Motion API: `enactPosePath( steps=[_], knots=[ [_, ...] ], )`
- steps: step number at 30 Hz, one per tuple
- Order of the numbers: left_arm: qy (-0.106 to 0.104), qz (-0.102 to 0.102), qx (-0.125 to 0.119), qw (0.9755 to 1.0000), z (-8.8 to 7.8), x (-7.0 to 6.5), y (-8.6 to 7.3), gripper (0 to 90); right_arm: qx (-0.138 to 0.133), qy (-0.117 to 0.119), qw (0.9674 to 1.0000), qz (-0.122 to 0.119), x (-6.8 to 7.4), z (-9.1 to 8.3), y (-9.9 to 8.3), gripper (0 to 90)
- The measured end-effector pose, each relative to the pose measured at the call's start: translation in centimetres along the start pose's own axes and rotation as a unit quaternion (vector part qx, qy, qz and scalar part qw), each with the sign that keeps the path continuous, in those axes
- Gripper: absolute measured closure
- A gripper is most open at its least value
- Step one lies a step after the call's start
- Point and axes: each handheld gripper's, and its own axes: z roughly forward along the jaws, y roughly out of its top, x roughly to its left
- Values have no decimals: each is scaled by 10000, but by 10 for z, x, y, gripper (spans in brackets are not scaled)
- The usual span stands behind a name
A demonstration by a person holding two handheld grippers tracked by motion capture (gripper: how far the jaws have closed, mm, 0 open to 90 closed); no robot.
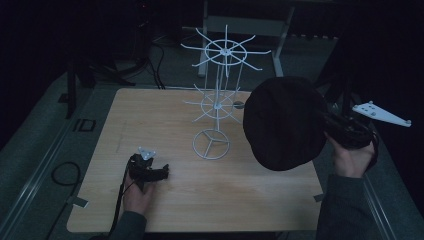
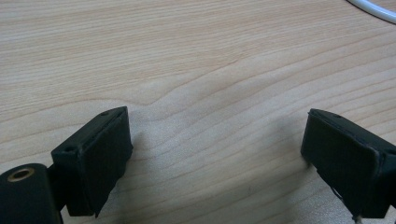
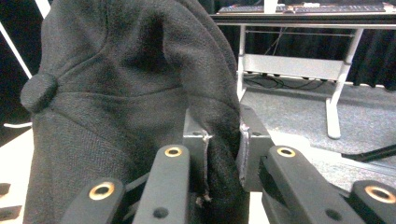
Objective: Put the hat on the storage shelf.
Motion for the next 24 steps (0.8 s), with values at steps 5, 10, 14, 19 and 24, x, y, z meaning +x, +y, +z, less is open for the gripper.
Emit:
enactPosePath(
  steps=[5, 10, 14, 19, 24],
  knots=[
    [1, -2, -1, 10000, 0, 0, 0, 91, -67, 103, 9999, 14, 0, -2, 3, 771],
    [0, 0, -1, 10000, 0, 0, 0, 91, -106, 201, 9997, 21, 0, -2, 6, 771],
    [1, 0, 1, 10000, 0, 0, 0, 91, -167, 328, 9993, 59, 0, -2, 8, 769],
    [0, 1, 1, 10000, 0, 0, 0, 91, -231, 428, 9988, 81, 1, -4, 10, 768],
    [0, 0, 0, 10000, 0, 0, 0, 91, -286, 504, 9983, 96, 0, -5, 13, 768]
  ],
)
